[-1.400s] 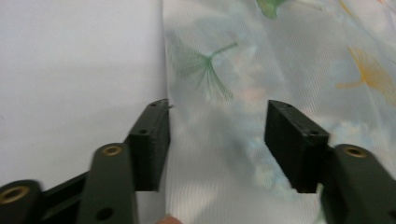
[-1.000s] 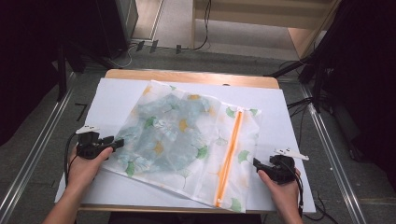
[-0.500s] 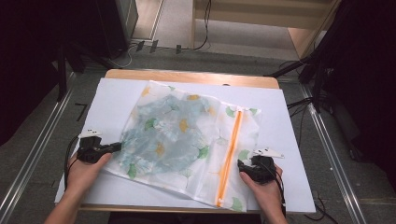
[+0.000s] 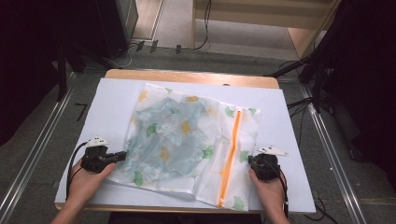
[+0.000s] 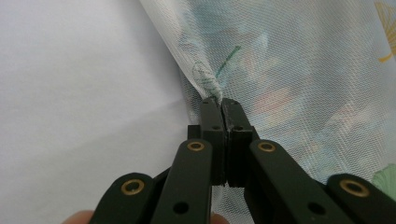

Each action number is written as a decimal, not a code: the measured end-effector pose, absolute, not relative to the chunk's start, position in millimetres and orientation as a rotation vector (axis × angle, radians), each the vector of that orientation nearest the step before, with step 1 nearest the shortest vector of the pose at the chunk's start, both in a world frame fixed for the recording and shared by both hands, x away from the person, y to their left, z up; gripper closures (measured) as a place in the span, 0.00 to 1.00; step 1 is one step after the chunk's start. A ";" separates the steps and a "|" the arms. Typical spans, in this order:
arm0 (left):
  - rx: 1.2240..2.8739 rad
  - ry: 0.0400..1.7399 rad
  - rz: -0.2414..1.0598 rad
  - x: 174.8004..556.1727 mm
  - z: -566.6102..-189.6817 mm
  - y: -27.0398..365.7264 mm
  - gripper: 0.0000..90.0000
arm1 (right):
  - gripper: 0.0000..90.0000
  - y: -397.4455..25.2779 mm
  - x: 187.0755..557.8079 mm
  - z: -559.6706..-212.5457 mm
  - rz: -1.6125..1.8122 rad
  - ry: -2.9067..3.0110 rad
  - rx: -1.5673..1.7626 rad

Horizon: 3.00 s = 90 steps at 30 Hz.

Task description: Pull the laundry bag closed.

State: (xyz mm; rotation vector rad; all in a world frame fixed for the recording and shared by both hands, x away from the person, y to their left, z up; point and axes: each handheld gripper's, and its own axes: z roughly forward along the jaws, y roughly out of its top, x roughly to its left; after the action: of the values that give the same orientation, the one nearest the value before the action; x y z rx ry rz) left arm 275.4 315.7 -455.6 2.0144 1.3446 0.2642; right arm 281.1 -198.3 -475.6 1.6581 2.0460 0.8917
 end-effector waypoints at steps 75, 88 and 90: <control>2.181 0.798 0.077 239.2 -478.1 69.0 1.00 | 0.92 -220.6 202.5 -473.6 1.190 2.455 1.344; 2.181 0.800 0.059 240.5 -477.5 68.7 1.00 | 1.00 -233.5 200.3 -471.5 1.228 2.447 1.368; 2.182 0.798 0.056 240.7 -477.3 68.6 0.99 | 1.00 -231.7 200.5 -471.8 1.234 2.478 1.348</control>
State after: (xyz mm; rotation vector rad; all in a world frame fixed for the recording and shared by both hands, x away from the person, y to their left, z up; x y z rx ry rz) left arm 240.7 68.6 -477.3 2.1824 0.7981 0.0558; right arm 200.5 -231.7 -471.8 1.3480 2.4785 1.2343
